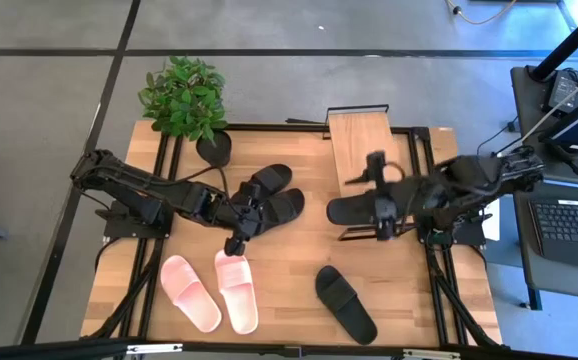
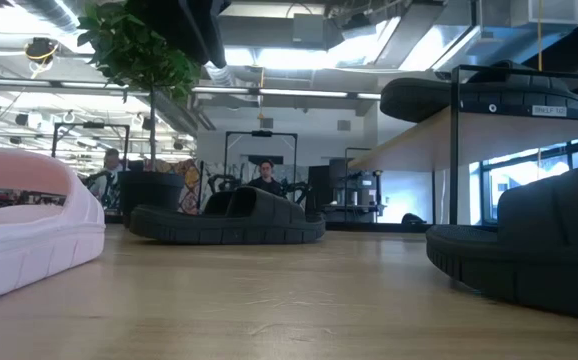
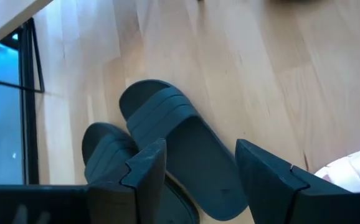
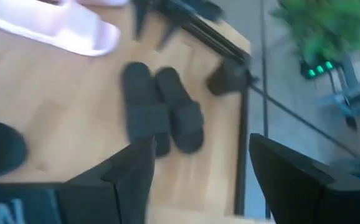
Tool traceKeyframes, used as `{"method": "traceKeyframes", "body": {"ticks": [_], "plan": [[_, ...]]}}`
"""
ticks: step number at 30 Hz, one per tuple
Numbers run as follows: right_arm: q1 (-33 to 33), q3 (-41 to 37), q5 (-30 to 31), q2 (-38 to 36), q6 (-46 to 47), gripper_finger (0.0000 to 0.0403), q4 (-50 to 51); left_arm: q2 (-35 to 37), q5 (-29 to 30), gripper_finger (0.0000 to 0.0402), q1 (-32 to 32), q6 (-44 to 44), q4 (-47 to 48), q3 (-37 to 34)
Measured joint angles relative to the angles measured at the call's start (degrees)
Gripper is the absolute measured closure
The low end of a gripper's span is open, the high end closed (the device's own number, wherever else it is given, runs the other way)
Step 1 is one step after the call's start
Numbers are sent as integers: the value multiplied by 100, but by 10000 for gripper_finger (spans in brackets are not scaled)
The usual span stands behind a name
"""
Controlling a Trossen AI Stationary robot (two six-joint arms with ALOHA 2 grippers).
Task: Pick and place slides into the shelf
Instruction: Put the black slide on the shelf
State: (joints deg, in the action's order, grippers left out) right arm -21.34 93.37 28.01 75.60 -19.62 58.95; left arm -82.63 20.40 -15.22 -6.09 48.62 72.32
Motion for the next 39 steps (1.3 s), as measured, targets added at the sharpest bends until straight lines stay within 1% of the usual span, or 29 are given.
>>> {"method": "traceKeyframes", "body": {"ticks": [3, 7, 14, 18, 21, 24, 30, 34, 39], "plan": [[-341, 320, 147, 419, 38, 146, 147, 0, -2, 217, 0, 227, 93, 2], [-730, 828, 326, 1089, 369, 146, 674, 0, -4, 217, -38, 448, 360, 2], [-1400, 1965, 304, 2322, 2042, 146, 1910, 0, -56, 217, -283, 457, 684, 2], [-1792, 2347, -133, 2904, 2818, 146, 2334, 0, -57, 217, -402, 427, 682, 2], [-2002, 2352, -515, 3286, 3330, 146, 2451, 0, -55, 217, -459, 427, 680, 2], [-2172, 2276, -712, 3656, 3764, 146, 2516, 0, -55, 217, -512, 425, 670, 2], [-2438, 2143, -724, 4318, 4061, 146, 2403, 0, -55, 217, -610, 422, 667, 2], [-2591, 1867, -679, 4451, 4104, 146, 2304, 0, -57, 217, -635, 421, 661, 2], [-2694, 1197, -668, 4447, 4455, 146, 1557, 0, -55, 217, -634, 448, 656, 2]]}}
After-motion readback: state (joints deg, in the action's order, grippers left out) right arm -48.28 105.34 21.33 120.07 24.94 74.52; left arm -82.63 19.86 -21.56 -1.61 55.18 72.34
